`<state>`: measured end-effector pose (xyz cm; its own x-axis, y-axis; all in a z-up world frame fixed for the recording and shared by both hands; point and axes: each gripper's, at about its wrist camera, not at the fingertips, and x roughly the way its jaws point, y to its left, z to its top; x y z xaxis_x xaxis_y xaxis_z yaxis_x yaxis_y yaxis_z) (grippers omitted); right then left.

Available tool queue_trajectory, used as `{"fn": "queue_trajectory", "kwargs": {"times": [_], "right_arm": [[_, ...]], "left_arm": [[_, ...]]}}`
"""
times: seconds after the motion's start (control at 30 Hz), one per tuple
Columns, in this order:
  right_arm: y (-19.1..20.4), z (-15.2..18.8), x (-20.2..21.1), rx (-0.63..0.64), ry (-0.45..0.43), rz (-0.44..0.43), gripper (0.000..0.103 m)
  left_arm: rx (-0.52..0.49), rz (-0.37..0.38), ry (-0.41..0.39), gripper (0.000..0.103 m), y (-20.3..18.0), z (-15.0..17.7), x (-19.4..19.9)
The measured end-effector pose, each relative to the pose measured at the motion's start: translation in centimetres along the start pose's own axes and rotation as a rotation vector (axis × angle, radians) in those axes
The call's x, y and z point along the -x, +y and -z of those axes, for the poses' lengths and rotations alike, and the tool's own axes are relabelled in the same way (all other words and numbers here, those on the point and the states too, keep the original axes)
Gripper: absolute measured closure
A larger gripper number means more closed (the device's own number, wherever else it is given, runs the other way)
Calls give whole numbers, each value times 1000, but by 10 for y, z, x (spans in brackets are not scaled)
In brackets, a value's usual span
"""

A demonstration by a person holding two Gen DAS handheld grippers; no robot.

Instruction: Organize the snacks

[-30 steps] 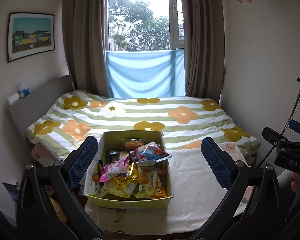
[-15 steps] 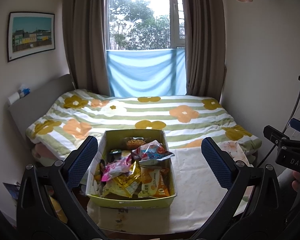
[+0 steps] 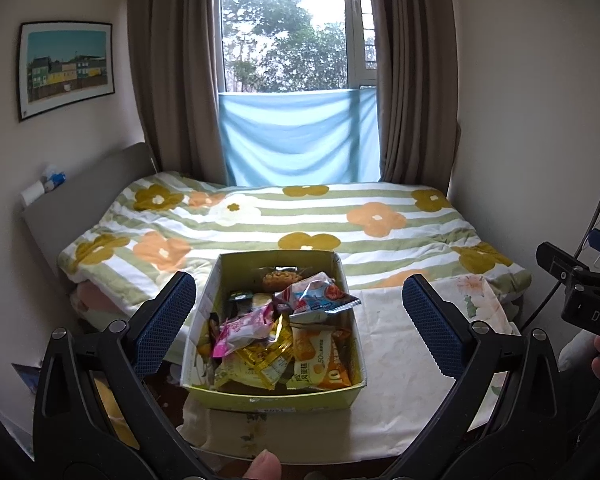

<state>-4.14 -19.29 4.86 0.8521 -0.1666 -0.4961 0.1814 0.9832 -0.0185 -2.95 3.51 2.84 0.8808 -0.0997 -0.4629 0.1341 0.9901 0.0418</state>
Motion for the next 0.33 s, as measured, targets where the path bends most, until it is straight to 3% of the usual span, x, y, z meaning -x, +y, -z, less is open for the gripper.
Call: {"fn": "queue_trajectory", "kwargs": {"times": [0.33], "right_arm": [[12,2,-7,2,9,-6,1]], "left_arm": [[0,-13,-19,0,4,2,-1]]}}
